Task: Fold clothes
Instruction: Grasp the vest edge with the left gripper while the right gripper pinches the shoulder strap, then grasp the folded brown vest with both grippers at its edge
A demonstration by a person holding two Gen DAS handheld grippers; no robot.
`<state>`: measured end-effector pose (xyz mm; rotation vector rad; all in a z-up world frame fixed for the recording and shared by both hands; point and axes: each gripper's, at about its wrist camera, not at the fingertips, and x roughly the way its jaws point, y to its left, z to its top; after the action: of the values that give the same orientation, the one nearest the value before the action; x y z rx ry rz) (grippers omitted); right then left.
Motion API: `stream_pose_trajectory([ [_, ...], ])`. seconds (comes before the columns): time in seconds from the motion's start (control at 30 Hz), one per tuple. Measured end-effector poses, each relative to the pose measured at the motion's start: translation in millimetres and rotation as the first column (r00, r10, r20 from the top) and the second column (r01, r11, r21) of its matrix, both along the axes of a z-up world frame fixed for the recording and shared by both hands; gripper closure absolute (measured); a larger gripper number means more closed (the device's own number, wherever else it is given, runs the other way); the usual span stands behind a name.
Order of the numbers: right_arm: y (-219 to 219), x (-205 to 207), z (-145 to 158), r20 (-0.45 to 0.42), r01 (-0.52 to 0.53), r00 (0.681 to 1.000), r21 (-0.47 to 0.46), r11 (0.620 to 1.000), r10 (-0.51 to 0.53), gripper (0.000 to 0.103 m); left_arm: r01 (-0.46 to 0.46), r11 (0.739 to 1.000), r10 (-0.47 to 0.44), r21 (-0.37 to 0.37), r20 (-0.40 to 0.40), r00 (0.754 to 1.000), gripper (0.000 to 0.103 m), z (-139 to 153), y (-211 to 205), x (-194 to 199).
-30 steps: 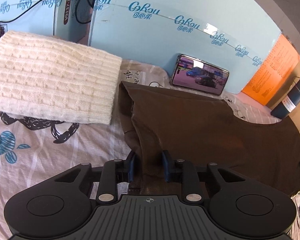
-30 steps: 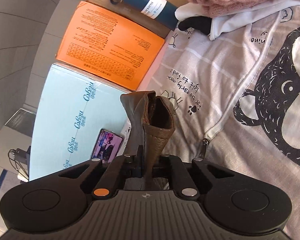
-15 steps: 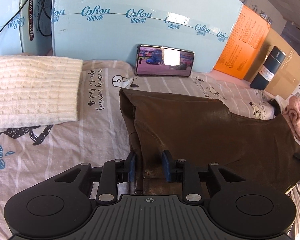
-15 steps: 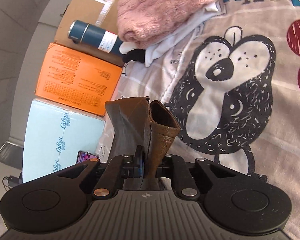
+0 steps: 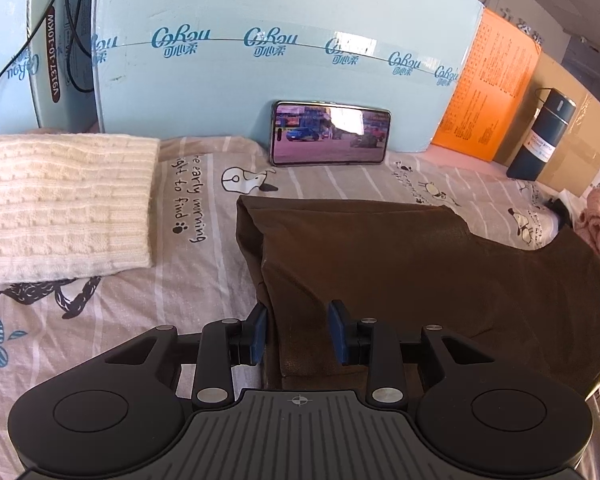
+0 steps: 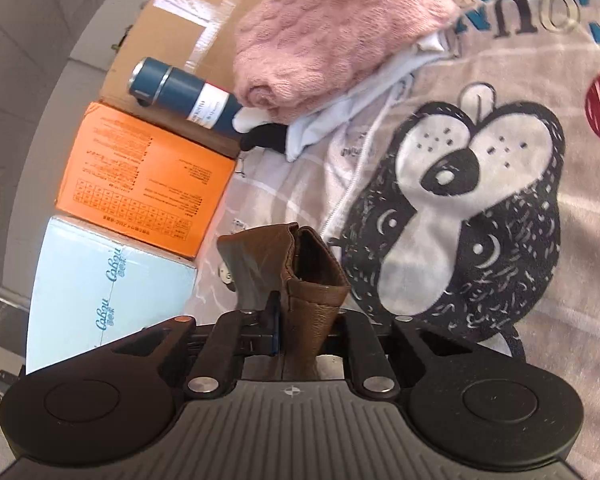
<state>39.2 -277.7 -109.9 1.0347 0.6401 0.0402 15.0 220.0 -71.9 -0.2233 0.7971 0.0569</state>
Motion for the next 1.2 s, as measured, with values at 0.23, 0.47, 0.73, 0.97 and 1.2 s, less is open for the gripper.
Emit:
stream_pose_trajectory([
  [0.23,35,0,53,0.157,-0.158,0.973,-0.089,0.983,0.171,0.095,0.004,1.0,-0.004,0.027,0.005,1.0,0.073,-3,-4,10],
  [0.47,110,0,93,0.249,-0.407,0.855,-0.222,0.886,0.455,0.093,0.012,1.0,-0.012,0.019,0.013,1.0,0.073,-3,-4,15],
  [0.73,200,0,85,0.151,-0.641,0.69,-0.328,0.694,0.708,0.092,0.009,1.0,-0.008,-0.003,0.017,1.0,0.073,-2,-1,14],
  [0.97,239,-13,75,0.06,-0.725,0.573,-0.427,0.539,0.818,0.087,-0.062,0.997,0.063,-0.034,0.014,0.998,0.05,4,13,8],
  [1.2,258,-22,64,0.004,-0.819,0.424,-0.425,0.385,0.906,0.052,-0.138,0.986,0.147,-0.089,0.102,0.984,0.038,27,26,-6],
])
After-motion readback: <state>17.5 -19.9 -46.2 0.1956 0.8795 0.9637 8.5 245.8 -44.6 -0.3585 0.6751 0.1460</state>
